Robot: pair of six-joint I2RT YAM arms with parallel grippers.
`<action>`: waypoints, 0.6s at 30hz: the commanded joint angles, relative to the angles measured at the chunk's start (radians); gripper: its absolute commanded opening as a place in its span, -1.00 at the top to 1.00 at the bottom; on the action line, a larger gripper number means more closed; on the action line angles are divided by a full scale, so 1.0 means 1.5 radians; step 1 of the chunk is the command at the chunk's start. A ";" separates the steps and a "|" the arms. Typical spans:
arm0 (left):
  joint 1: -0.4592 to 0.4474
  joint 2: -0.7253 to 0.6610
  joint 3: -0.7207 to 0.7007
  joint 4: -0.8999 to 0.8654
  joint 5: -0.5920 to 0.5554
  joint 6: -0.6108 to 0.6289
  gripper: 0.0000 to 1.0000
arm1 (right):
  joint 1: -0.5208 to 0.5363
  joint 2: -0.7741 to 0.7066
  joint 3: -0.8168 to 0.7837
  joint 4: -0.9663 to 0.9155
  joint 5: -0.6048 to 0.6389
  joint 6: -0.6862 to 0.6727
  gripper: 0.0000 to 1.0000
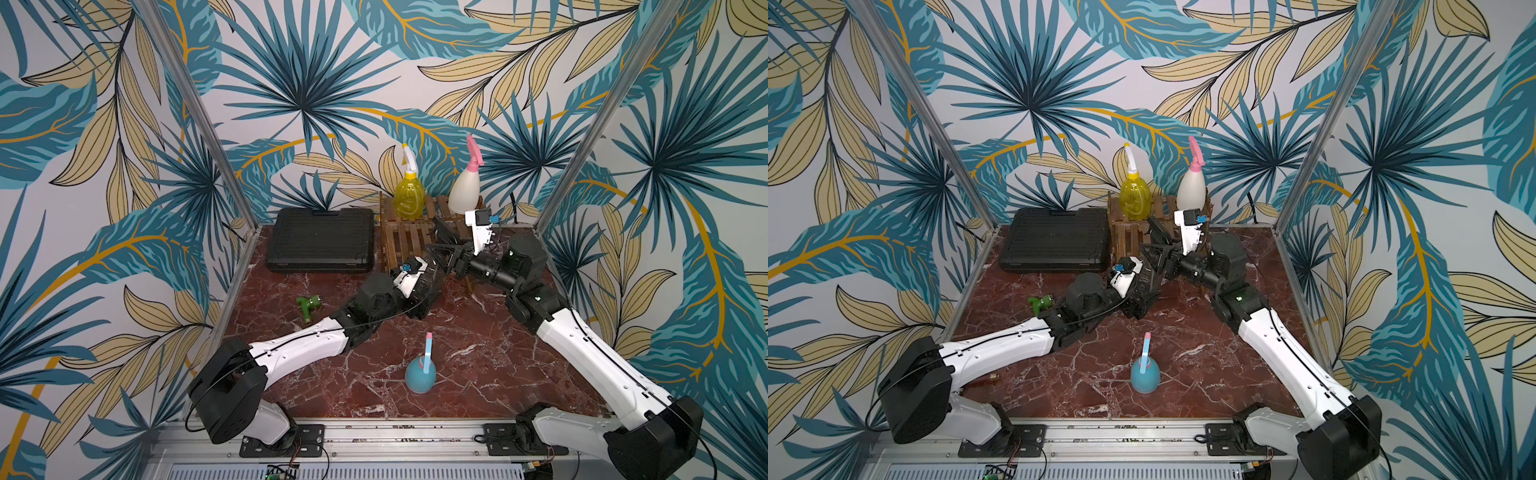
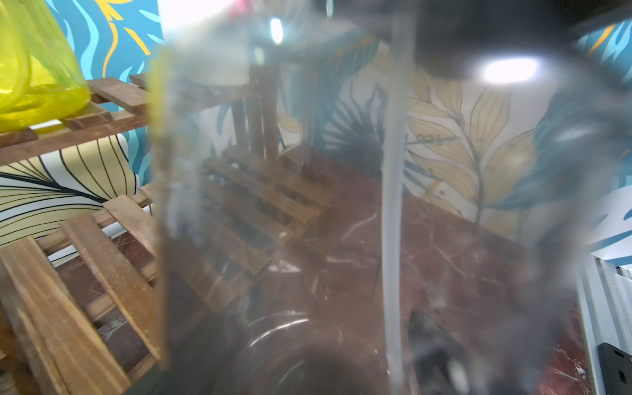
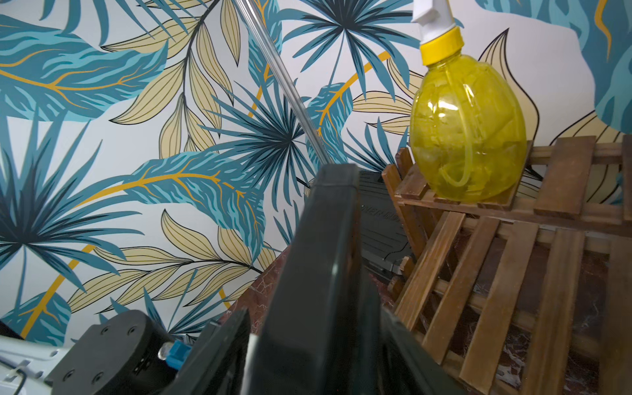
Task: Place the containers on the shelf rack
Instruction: 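Pick up a container from the center of the board.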
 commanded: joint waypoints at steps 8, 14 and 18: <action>-0.002 -0.003 0.007 0.017 0.008 -0.005 -0.25 | 0.004 -0.004 -0.013 0.013 0.033 -0.009 0.60; -0.002 -0.020 -0.010 0.037 0.027 -0.009 -0.97 | 0.004 -0.044 -0.044 0.017 0.079 -0.046 0.73; 0.002 -0.050 -0.020 0.021 0.063 -0.010 -1.00 | 0.004 -0.090 -0.071 0.000 0.150 -0.097 0.78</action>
